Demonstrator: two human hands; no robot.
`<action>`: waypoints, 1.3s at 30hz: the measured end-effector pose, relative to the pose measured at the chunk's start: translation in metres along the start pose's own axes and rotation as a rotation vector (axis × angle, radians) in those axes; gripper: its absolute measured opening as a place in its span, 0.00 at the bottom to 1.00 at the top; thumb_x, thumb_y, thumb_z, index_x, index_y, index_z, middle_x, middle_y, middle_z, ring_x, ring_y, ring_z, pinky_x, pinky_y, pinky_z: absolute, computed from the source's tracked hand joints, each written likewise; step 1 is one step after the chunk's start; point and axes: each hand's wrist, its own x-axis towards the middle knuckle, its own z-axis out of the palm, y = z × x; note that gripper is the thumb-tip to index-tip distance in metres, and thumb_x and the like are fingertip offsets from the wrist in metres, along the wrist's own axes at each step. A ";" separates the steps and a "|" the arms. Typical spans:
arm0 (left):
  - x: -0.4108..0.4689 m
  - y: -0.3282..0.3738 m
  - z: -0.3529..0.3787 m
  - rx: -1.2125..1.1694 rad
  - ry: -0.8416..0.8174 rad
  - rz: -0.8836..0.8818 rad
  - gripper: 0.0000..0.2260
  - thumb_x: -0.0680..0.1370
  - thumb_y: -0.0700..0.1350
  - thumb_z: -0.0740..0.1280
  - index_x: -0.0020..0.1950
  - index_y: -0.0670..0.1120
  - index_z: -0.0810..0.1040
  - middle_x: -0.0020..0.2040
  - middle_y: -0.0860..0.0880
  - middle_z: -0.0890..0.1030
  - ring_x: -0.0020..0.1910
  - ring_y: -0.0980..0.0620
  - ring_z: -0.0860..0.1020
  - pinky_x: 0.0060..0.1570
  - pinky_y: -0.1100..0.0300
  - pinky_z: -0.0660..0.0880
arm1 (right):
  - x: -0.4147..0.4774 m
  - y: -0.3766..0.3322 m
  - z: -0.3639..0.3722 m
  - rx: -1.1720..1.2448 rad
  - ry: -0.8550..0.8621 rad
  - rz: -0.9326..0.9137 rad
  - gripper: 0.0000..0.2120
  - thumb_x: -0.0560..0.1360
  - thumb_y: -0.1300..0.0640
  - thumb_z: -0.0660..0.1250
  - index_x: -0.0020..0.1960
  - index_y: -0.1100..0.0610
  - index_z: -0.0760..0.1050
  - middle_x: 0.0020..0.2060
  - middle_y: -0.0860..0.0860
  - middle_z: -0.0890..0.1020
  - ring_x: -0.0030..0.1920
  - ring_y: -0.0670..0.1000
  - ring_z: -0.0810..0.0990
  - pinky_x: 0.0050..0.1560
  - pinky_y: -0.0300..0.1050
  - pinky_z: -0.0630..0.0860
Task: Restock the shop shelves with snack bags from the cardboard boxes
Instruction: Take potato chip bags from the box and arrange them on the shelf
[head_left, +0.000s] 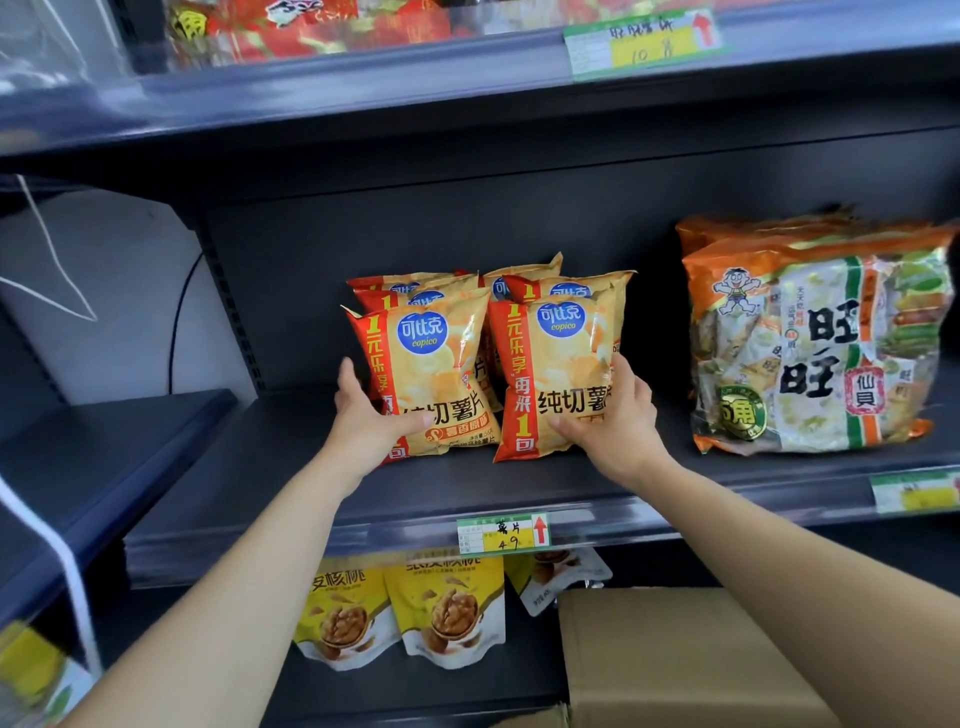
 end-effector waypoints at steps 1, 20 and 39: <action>-0.003 0.000 0.000 -0.001 0.012 -0.001 0.52 0.69 0.45 0.77 0.78 0.54 0.40 0.79 0.47 0.52 0.75 0.46 0.59 0.71 0.44 0.62 | -0.001 0.000 -0.001 0.001 0.004 -0.003 0.46 0.71 0.49 0.73 0.78 0.52 0.47 0.73 0.55 0.57 0.73 0.56 0.56 0.71 0.53 0.59; -0.095 0.104 0.163 0.122 -0.282 0.487 0.23 0.76 0.46 0.69 0.68 0.48 0.66 0.65 0.52 0.66 0.61 0.55 0.70 0.58 0.62 0.68 | 0.004 0.065 -0.111 -0.144 0.415 0.115 0.34 0.75 0.52 0.68 0.75 0.58 0.56 0.73 0.57 0.57 0.73 0.60 0.55 0.70 0.53 0.58; -0.038 0.149 0.311 0.106 -0.380 0.286 0.33 0.80 0.47 0.62 0.78 0.59 0.45 0.71 0.48 0.70 0.66 0.47 0.72 0.58 0.56 0.70 | 0.081 0.137 -0.179 -0.268 0.255 0.388 0.53 0.70 0.45 0.73 0.75 0.40 0.33 0.77 0.53 0.41 0.75 0.63 0.47 0.67 0.57 0.66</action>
